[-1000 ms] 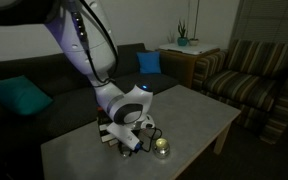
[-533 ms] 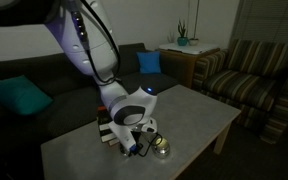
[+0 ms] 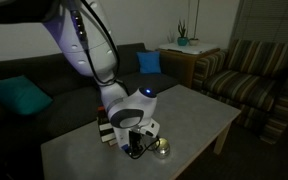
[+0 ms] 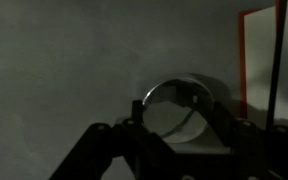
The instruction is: Put the lid of the silver thing on the table
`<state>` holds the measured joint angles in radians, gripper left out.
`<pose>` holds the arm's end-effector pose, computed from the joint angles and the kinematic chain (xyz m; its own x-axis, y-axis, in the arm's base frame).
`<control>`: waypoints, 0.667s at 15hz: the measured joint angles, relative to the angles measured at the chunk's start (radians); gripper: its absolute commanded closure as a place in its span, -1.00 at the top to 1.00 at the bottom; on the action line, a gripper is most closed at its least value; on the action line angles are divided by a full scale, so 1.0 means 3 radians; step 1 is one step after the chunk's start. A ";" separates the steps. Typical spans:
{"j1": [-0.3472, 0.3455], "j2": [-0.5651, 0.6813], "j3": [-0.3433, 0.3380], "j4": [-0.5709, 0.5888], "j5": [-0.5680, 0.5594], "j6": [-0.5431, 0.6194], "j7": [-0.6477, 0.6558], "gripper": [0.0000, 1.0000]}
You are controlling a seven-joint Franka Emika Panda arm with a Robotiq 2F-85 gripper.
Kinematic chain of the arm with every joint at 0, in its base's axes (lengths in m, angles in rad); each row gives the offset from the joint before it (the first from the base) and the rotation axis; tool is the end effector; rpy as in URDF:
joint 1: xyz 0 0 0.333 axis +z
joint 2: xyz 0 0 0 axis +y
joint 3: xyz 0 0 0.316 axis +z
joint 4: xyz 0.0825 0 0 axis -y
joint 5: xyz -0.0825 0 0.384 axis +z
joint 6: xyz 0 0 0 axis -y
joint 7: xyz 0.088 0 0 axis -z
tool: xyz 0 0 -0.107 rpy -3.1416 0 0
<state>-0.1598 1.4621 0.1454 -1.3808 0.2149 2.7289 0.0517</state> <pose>0.5932 -0.0203 -0.1692 0.9194 -0.3610 -0.1560 -0.3870 -0.9012 -0.1952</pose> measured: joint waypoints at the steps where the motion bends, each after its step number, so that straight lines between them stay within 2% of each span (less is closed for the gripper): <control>1: 0.0046 0.0000 -0.0048 0.0000 0.0025 0.0061 0.0143 -0.13; 6: 0.0422 0.0009 -0.0537 -0.0001 0.0107 0.0301 0.1010 -0.13; 8: 0.0518 0.0009 -0.0668 -0.0002 0.0107 0.0305 0.1200 -0.13; 10: 0.0542 0.0010 -0.0693 -0.0002 0.0103 0.0305 0.1224 -0.13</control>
<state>0.0028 1.4650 -0.0626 -1.3812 0.2459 2.8204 0.4189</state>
